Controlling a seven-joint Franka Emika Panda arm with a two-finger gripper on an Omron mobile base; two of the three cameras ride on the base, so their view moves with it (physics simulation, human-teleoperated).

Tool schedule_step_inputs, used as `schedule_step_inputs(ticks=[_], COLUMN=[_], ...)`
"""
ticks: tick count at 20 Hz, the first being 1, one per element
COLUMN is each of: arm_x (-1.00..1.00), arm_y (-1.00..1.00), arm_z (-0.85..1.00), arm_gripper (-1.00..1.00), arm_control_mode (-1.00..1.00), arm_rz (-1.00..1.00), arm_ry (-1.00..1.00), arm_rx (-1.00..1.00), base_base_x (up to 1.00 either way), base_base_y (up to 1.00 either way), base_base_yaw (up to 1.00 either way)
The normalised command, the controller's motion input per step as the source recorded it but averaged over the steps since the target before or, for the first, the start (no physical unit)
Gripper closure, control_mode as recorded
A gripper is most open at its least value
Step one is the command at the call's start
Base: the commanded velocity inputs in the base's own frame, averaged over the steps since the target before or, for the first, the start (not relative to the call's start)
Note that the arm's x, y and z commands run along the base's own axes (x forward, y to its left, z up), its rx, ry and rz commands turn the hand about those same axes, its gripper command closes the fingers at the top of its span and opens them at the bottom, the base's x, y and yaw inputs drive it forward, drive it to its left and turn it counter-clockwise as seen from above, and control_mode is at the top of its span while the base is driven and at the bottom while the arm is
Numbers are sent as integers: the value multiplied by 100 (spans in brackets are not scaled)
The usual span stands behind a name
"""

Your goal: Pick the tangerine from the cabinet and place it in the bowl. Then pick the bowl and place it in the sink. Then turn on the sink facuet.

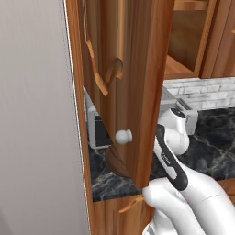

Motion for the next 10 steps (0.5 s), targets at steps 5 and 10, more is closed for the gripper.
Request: schedule_step_inputs(ticks=[5,10], arm_x=[45,35], arm_y=[9,5], arm_z=[-68,-52], arm_gripper=[100,100], arm_control_mode=[-100,-100], arm_rz=[0,0], arm_ry=[15,10], arm_rx=[-1,0], base_base_x=[0,0], base_base_y=[0,0], base_base_yaw=[0,0])
